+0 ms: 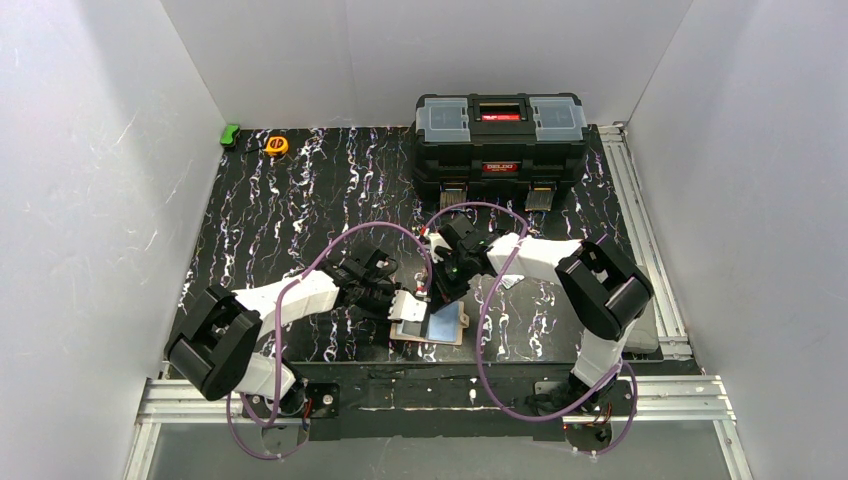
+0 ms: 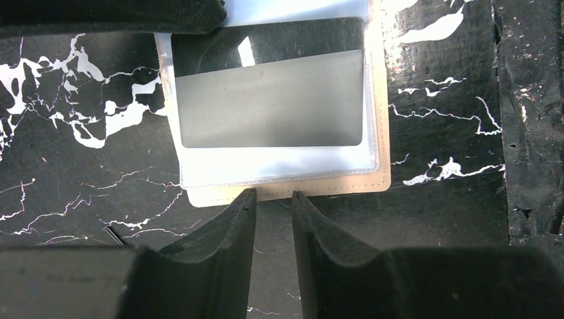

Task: Put the credit cards into the card holder
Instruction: Insert the credit card into the card holder.

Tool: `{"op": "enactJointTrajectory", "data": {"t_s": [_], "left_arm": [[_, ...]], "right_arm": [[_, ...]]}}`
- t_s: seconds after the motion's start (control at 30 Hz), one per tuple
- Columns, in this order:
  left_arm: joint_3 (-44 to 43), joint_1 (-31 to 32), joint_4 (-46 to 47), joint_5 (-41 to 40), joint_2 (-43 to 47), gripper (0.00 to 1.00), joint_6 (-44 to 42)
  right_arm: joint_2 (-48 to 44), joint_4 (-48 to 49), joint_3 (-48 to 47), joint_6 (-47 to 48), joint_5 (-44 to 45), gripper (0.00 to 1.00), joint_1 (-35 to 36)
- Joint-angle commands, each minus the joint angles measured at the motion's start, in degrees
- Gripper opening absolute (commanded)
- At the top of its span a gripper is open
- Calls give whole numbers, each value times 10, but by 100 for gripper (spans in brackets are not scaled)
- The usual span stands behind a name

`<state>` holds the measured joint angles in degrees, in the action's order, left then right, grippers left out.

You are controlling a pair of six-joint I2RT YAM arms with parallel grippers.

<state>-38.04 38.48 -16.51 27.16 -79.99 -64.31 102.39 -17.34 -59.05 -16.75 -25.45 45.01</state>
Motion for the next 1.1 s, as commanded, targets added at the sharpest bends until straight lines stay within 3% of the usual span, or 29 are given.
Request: {"op": "enactJointTrajectory", "data": {"t_s": [0.0,0.4,0.83,1.07], "left_arm": [[4,0,-23,3,-14,25,-6],[10,1,-27,8,-12,23,-16],[3,1,-41,-10,1,18,-12],[17,1,-39,-23,3,14,-22]], "right_arm": [[16,33,-3,-9,-18,1,-2],[38,63,-18,-25,-46,1,-1],[-23,58,10,-34,-13,1,-2],[-35,80,55,-47,7,26,-2]]}}
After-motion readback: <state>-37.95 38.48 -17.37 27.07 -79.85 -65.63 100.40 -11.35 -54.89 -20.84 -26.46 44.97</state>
